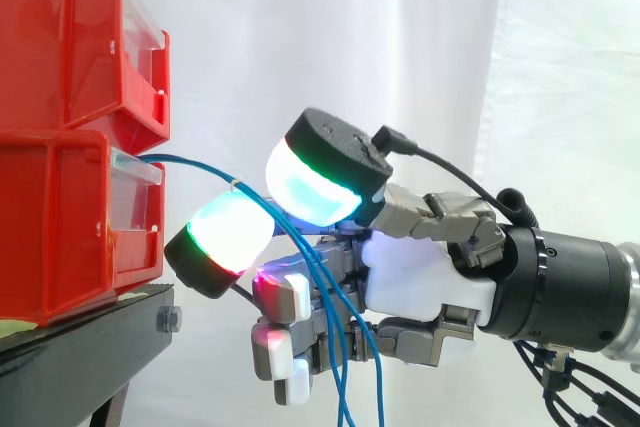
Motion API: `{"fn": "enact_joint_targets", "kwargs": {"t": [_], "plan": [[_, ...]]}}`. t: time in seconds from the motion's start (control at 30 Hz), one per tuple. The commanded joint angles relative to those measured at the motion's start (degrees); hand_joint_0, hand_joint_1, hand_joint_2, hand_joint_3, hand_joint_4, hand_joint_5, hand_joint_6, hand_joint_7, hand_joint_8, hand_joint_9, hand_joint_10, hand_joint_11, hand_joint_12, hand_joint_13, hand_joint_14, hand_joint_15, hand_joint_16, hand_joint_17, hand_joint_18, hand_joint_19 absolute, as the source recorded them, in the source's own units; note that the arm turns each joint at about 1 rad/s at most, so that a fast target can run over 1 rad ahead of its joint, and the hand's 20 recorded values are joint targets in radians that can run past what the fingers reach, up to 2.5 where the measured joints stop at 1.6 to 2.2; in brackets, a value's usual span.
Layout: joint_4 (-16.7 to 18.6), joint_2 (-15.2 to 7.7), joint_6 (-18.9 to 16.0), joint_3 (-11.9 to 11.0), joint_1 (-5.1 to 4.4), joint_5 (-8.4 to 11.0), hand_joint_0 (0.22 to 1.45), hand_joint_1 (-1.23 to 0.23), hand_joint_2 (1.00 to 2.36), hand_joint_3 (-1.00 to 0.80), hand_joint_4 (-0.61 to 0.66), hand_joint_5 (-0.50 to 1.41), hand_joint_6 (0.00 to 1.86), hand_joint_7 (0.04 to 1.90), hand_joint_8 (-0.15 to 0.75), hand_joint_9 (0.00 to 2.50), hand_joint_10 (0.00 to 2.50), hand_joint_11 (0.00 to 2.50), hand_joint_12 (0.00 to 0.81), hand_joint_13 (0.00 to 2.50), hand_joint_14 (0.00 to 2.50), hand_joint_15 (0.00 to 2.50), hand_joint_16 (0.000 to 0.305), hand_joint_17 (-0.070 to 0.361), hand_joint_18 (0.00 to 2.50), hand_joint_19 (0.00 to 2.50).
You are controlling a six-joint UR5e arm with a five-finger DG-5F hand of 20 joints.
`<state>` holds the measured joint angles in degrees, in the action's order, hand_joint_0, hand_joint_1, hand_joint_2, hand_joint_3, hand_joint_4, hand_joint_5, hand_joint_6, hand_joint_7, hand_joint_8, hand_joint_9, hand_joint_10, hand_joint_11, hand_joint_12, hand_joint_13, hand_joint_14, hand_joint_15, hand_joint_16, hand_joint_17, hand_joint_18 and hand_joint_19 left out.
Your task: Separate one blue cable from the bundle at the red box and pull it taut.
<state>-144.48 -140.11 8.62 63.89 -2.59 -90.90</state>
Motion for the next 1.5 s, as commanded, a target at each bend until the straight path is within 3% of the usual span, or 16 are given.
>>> {"fn": "enact_joint_targets", "kwargs": {"t": [0.0, 0.2, 0.63, 0.77, 1.1, 1.3, 1.47], "plan": [[0.0, 0.0, 0.0, 0.0, -0.04, 0.02, 0.61, -0.75, 1.02, -0.25, 0.01, -0.16, 0.91, 0.84, 0.27, 1.08, 0.02, 0.96, 0.353, 1.04, 0.03, 0.67, 0.055, 0.123, 0.9, 0.74], [-0.2, 0.0, 0.0, 0.0, -0.04, 0.02, 0.64, -0.8, 1.02, -0.24, -0.03, -0.17, 0.93, 0.84, 0.263, 1.07, 0.02, 0.99, 0.348, 1.05, 0.02, 0.67, 0.055, 0.123, 0.92, 0.73], [-0.4, 0.1, 0.0, -0.2, 0.13, -0.25, 0.73, -0.86, 1.0, -0.5, -0.07, -0.18, 0.94, 0.78, 0.249, 1.06, 0.02, 1.01, 0.335, 1.06, 0.03, 0.68, 0.054, 0.121, 0.94, 0.7], [-1.1, 0.5, 0.0, -0.2, 0.31, -0.51, 0.74, -0.87, 1.0, -0.5, -0.08, -0.18, 0.94, 0.76, 0.244, 1.06, 0.03, 1.02, 0.329, 1.06, 0.03, 0.68, 0.054, 0.121, 0.95, 0.7], [-6.8, 3.3, 0.9, -0.3, 0.39, -0.51, 0.6, -0.93, 1.0, -0.5, 0.06, -0.17, 0.93, 0.77, 0.255, 1.1, 0.02, 1.04, 0.335, 1.08, 0.03, 0.7, 0.054, 0.121, 0.97, 0.72], [-9.2, 4.9, 1.5, -0.3, 0.39, -0.33, 0.5, -0.82, 1.0, -0.5, 0.09, -0.16, 0.92, 0.72, 0.276, 1.13, 0.02, 1.02, 0.361, 1.11, 0.03, 0.69, 0.059, 0.133, 1.02, 0.74], [-12.0, 5.9, 2.0, -0.3, 0.22, -0.16, 0.53, -0.58, 1.0, -0.5, 0.07, -0.15, 0.88, 0.75, 0.276, 1.18, 0.02, 0.99, 0.362, 1.13, 0.03, 0.69, 0.058, 0.13, 1.03, 0.75]]}}
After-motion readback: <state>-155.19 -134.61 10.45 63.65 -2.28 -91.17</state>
